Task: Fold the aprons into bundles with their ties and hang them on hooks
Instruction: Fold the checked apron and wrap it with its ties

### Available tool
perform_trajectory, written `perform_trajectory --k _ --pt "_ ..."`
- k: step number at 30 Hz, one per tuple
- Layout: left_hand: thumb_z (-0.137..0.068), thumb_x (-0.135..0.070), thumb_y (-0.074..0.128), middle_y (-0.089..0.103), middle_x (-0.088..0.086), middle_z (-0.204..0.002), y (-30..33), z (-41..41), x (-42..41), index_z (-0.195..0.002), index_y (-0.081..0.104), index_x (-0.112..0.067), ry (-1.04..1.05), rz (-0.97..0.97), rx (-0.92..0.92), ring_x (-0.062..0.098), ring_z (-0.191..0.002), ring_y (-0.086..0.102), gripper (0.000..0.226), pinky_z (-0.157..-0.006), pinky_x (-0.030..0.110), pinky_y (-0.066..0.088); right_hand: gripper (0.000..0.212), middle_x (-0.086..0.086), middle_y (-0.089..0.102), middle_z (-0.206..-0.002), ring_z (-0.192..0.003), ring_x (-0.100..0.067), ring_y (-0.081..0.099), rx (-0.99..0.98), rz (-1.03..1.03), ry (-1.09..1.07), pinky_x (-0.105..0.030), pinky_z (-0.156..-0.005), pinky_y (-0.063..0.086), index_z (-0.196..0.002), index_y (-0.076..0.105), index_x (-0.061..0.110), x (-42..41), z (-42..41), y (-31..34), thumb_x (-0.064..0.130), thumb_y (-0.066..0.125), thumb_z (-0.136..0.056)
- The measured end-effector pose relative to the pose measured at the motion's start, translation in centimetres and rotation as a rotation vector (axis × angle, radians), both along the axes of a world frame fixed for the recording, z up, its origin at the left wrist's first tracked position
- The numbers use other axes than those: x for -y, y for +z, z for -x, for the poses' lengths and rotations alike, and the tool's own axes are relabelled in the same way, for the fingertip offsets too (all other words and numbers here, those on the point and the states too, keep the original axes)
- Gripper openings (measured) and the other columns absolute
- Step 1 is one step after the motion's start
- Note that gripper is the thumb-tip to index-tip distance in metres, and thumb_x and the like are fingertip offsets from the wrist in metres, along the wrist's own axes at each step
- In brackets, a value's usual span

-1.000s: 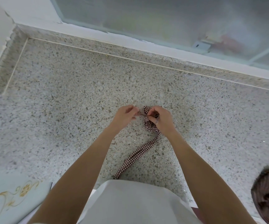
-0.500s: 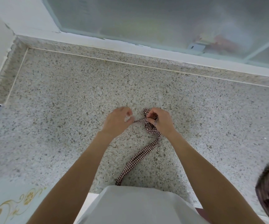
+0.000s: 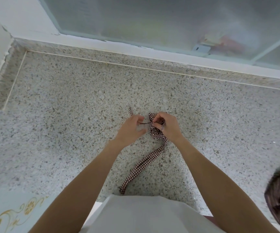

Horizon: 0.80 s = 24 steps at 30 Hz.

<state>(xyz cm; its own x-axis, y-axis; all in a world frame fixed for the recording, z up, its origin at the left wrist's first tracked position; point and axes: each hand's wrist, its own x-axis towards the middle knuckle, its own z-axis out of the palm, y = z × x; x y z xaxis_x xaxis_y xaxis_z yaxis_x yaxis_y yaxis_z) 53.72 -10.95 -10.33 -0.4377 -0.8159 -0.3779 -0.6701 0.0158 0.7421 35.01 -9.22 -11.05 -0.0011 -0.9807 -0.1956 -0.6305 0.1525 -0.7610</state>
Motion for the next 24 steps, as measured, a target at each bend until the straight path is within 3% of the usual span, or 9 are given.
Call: perform_trajectory --k 2,6,8,10,12,15,18,21,24 --pt "-0.088 -0.030 0.061 0.050 0.003 -0.123 -0.7 0.4 -0.2 -0.124 0.052 -0.015 -0.071 0.135 0.117 0.017 -0.115 0.044 0.041 -0.097 0.026 0.035 0.017 0.007 0.062 -0.076 -0.073 -0.013 0.060 -0.003 0.003 -0.001 -0.029 -0.071 0.050 -0.077 0.062 0.015 0.0 0.0 -0.1 0.008 0.077 -0.074" --pt "-0.092 -0.028 0.054 0.056 0.001 -0.112 -1.0 0.2 -0.1 -0.101 0.062 -0.015 -0.077 0.332 0.201 0.021 -0.111 0.046 0.018 -0.098 0.031 0.034 0.015 0.008 0.062 -0.076 -0.072 -0.012 0.059 0.002 0.031 0.004 -0.027 -0.070 0.049 -0.077 0.063 0.012 -0.1 0.1 -0.2 0.008 0.077 -0.074" --pt "-0.093 -0.029 0.052 0.059 0.001 -0.111 -0.8 0.7 -0.2 -0.106 0.058 -0.012 -0.046 0.245 0.104 0.018 -0.108 0.050 0.022 -0.097 0.032 0.037 0.014 0.007 0.062 -0.077 -0.073 -0.012 0.059 -0.022 0.033 0.029 -0.028 -0.072 0.050 -0.078 0.063 0.013 0.0 0.1 -0.2 0.009 0.076 -0.074" --pt "-0.094 -0.033 0.051 0.062 -0.002 -0.104 -0.4 1.6 0.1 -0.110 0.054 -0.013 0.002 0.075 0.038 0.013 -0.096 0.057 0.026 -0.086 0.028 0.046 0.014 0.005 0.063 -0.078 -0.073 -0.012 0.058 -0.042 0.048 0.061 -0.028 -0.072 0.049 -0.079 0.064 0.013 0.1 0.0 -0.1 0.011 0.076 -0.074" --pt "-0.092 -0.033 0.054 0.067 -0.001 -0.092 -0.3 2.4 0.2 -0.103 0.060 -0.016 0.056 -0.001 0.051 0.013 -0.080 0.061 0.021 -0.070 0.025 0.049 0.012 0.002 0.065 -0.080 -0.074 -0.013 0.060 -0.001 0.065 0.079 -0.026 -0.072 0.049 -0.080 0.065 0.012 0.0 0.3 0.0 0.010 0.076 -0.075" --pt "-0.089 -0.028 0.061 0.068 -0.004 -0.082 -0.8 2.4 0.1 -0.090 0.066 -0.020 0.197 -0.036 0.024 0.014 -0.069 0.061 0.010 -0.060 0.023 0.047 0.008 0.003 0.069 -0.083 -0.077 -0.007 0.063 0.096 0.065 0.067 -0.019 -0.075 0.048 -0.084 0.070 0.009 -0.4 1.2 0.6 0.009 0.074 -0.077" --pt "-0.089 -0.029 0.061 0.065 -0.008 -0.076 -1.2 1.5 -0.1 -0.086 0.065 -0.021 0.244 -0.042 0.077 0.009 -0.067 0.059 0.010 -0.054 0.016 0.041 0.008 0.001 0.070 -0.085 -0.080 0.000 0.063 0.232 0.026 -0.108 -0.015 -0.080 0.046 -0.083 0.072 0.007 -0.7 2.0 1.0 0.005 0.075 -0.075" --pt "-0.089 -0.033 0.060 0.064 -0.008 -0.075 -1.2 1.2 -0.2 -0.084 0.065 -0.023 0.210 -0.069 0.121 0.008 -0.064 0.056 0.012 -0.050 0.018 0.038 0.013 0.002 0.070 -0.090 -0.087 -0.005 0.063 0.431 -0.174 -0.360 -0.027 -0.086 0.049 -0.076 0.072 0.015 -0.7 1.9 1.2 0.002 0.075 -0.074" --pt "-0.089 -0.034 0.059 0.064 -0.009 -0.076 -1.0 1.3 -0.1 -0.084 0.064 -0.026 0.172 -0.077 0.148 0.007 -0.063 0.054 0.010 -0.051 0.020 0.037 0.019 0.000 0.071 -0.093 -0.095 -0.015 0.064 0.484 -0.283 -0.438 -0.034 -0.089 0.051 -0.074 0.067 0.023 -0.3 1.1 1.4 0.005 0.074 -0.075"
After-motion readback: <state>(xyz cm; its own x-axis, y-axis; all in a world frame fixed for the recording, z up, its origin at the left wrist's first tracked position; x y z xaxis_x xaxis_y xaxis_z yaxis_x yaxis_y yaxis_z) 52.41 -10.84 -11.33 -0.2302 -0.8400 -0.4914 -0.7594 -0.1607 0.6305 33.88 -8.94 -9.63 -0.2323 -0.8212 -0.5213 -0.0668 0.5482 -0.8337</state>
